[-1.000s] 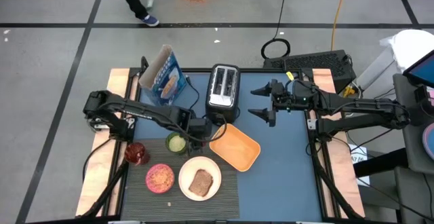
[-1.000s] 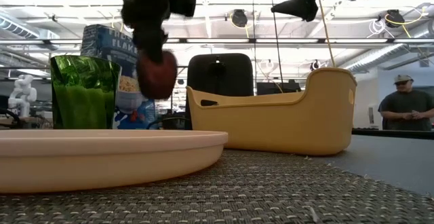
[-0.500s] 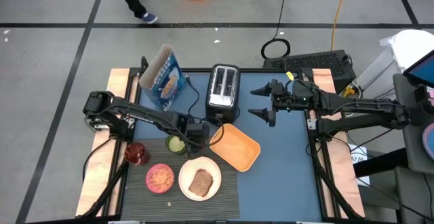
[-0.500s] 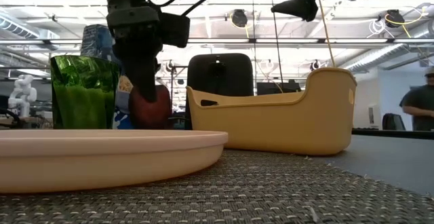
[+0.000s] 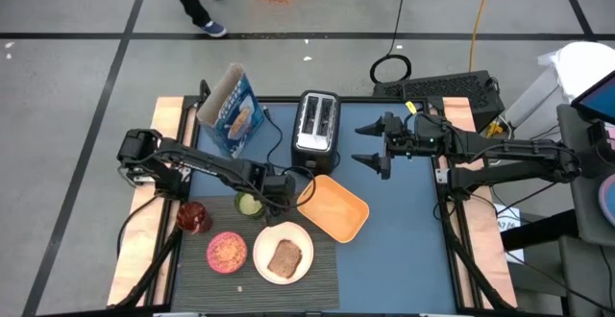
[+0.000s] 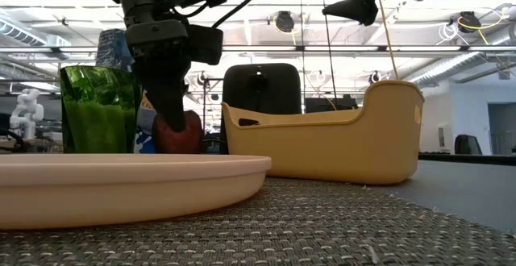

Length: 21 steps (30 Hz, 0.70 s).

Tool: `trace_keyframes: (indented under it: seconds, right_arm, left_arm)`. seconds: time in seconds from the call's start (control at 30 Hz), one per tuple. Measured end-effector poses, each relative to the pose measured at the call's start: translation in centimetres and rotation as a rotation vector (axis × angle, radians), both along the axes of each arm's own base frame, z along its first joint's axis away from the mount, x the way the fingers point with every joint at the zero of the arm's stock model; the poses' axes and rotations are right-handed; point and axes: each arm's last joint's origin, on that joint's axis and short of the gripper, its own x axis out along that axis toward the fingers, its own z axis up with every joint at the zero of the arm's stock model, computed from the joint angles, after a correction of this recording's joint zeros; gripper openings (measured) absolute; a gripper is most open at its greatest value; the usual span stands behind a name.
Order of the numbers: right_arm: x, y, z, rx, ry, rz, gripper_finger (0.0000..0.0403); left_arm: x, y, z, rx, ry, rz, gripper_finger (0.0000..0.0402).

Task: Arrange a breakfast setting
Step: Put the apple on the gray table mat to the top of the light orange plate

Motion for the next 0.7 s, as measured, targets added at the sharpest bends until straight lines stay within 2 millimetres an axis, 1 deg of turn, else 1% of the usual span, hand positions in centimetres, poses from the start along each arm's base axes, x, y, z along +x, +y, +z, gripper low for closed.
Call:
trace_keyframes:
  seconds: [0.57,0.7]
  right_arm:
    - [0.0,0.01,0.0,0.0,0.0,0.0,0.0396]
    - [0.0,0.01,0.0,0.0,0.0,0.0,0.0396]
  left_arm:
    - [0.34,-0.04,0.09,-0.002,-0.038,-0.007,0.0249]
    - [0.34,-0.04,0.09,-0.004,-0.038,-0.001,0.0258]
